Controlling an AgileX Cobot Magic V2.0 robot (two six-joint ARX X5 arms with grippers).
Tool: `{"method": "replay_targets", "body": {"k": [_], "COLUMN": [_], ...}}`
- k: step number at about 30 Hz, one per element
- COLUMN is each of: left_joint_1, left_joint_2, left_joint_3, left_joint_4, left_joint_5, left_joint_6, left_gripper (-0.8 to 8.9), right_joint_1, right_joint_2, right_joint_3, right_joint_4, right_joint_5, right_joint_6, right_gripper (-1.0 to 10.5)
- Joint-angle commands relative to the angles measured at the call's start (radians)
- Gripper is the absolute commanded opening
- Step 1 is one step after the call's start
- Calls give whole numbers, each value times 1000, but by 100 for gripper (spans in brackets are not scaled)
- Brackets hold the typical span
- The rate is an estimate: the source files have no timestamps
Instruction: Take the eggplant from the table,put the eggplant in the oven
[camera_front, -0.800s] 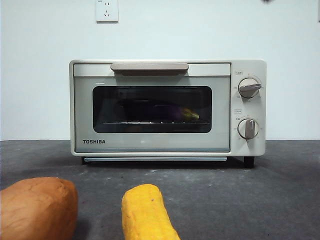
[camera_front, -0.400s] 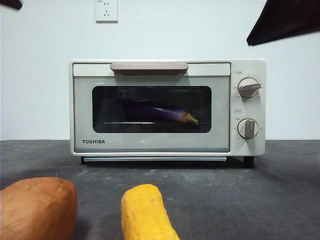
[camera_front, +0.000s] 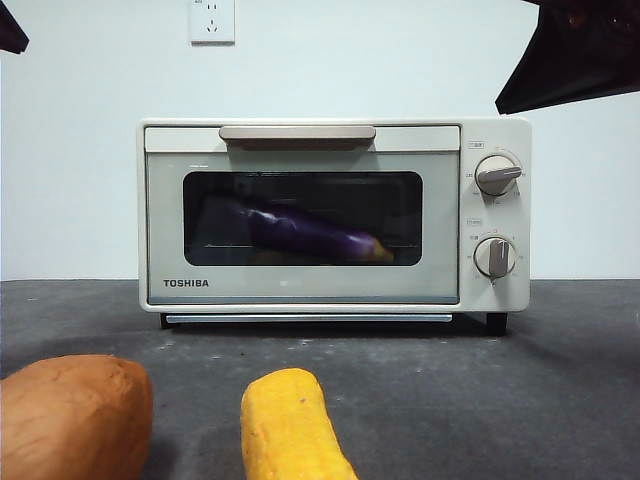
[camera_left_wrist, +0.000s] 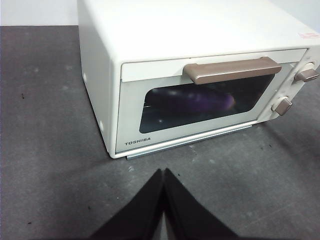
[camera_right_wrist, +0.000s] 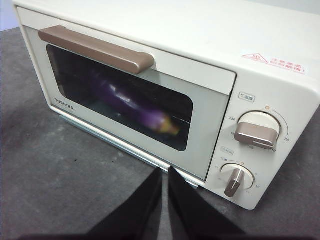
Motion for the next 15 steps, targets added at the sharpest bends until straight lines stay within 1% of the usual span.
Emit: {"method": "replay_targets", "body": {"k": [1,6,8,9,10,12,13,15], "left_joint_1": [-3,-6,-9,-8,-3,19,39,85], "left_joint_2": [6,4,-48,-80,-109,-165,-197,-251], "left_joint_3": [10,2,-5,-6,-6,-18,-32,-73], "left_joint_4": [7,21,3,-12,-19,-22,-7,35], "left_joint_5": [-6,-6,-4,-4,-10,-17,-26,-47], "left_joint_6": [-3,-3,-3,14,80,153,170,176], "left_gripper": [8,8,8,8,8,8,8,8], "right_joint_1": [6,6,5,5,5,5,5,5], "right_joint_2": [5,5,5,4,4,4,4,4], "right_joint_3": [5,5,5,5,5,5,5,5], "right_joint_4": [11,11,12,12,13,14,14,14], "right_joint_5": [5,4,5,5,5,5,5,5], "right_joint_6": [11,11,11,11,11,11,11,11], "right_gripper": [3,4,3,4,4,3,4,4]}}
